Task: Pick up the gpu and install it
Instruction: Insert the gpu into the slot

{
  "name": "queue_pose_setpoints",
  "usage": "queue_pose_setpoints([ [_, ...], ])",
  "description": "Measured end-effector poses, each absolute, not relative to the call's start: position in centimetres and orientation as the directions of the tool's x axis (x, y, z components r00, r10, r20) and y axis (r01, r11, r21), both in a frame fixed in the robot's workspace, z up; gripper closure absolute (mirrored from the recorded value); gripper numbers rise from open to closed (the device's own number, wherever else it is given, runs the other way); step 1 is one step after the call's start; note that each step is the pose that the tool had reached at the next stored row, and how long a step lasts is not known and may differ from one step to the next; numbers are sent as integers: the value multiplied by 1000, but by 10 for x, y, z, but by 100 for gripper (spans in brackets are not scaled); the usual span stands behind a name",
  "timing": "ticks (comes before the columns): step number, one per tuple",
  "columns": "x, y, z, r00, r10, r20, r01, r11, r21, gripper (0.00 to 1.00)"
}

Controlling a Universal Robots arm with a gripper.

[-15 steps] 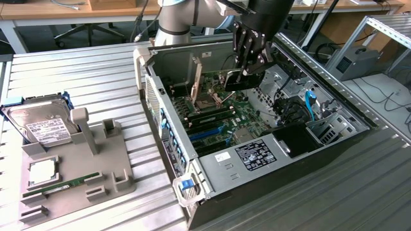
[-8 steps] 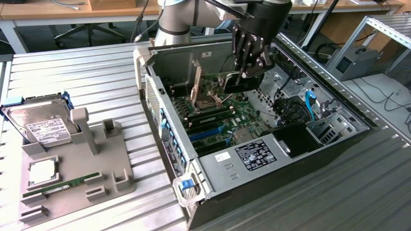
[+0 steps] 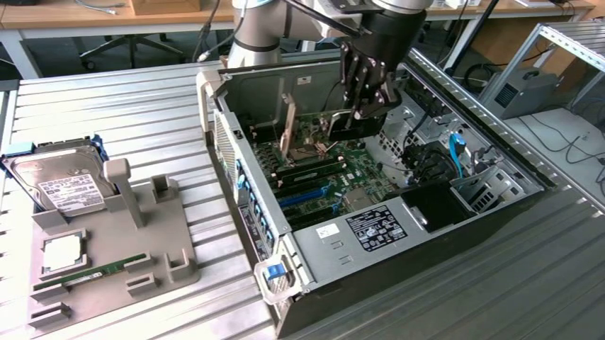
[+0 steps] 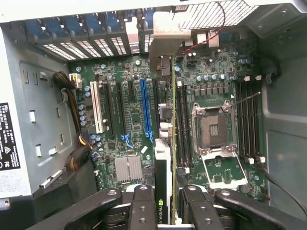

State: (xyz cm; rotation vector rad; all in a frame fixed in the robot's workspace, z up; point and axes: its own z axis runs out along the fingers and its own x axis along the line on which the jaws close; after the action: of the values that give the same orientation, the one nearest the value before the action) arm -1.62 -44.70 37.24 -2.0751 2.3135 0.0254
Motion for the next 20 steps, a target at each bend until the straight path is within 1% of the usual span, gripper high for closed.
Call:
queue_pose_setpoints([
  [20, -16, -447, 364, -108, -993, -36, -994, 109, -10, 73],
])
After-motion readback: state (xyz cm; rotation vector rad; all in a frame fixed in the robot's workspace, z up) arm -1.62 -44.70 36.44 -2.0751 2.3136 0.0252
